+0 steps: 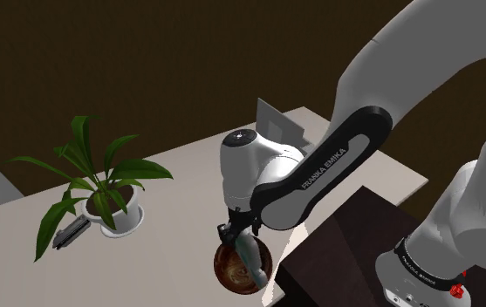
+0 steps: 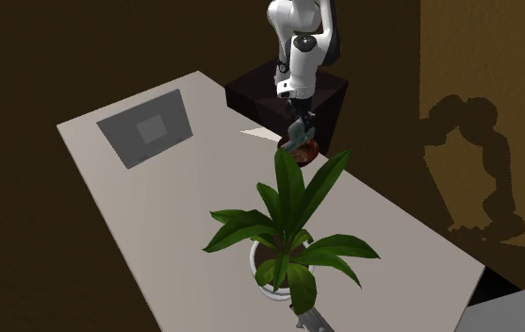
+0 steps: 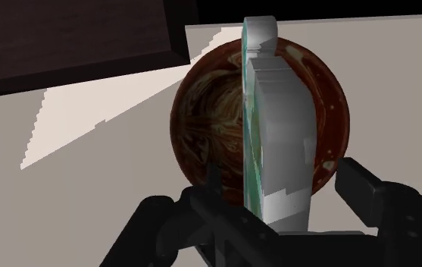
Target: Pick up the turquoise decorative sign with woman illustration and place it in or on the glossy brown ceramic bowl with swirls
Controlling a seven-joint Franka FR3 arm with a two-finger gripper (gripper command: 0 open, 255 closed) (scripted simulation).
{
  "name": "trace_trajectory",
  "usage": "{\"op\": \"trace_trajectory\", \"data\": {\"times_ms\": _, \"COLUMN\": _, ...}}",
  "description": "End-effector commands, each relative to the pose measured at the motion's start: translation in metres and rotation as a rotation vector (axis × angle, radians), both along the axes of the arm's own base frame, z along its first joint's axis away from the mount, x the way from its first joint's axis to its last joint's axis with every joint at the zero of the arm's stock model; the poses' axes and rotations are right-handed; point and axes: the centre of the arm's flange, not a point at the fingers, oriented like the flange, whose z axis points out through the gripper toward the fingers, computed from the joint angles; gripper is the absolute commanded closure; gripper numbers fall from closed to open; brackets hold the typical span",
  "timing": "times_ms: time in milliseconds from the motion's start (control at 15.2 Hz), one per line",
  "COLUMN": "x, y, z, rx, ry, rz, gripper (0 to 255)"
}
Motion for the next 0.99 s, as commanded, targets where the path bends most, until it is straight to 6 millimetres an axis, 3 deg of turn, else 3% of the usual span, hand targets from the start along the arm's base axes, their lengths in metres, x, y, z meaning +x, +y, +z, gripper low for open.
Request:
{"op": "trace_trajectory", "data": {"times_ms": 0, "x": 0.000, "y": 0.000, "z": 0.000, "rx": 0.000, "ry": 0.000, "rz": 0.000, "gripper": 0}}
{"op": "trace_trajectory", "data": {"times_ms": 198, "x": 0.000, "y": 0.000, "z": 0.000, "rx": 0.000, "ry": 0.000, "rz": 0.000, "gripper": 0}}
{"op": "trace_trajectory", "data": {"times_ms": 462, "x": 0.005, "y": -0.001, "z": 0.050, "rx": 0.000, "ry": 0.000, "rz": 0.000, "gripper": 0}}
{"op": "trace_trajectory", "data": {"times_ms": 924, "x": 0.005, "y": -0.001, "z": 0.050, "rx": 0.000, "ry": 0.000, "rz": 0.000, "gripper": 0}}
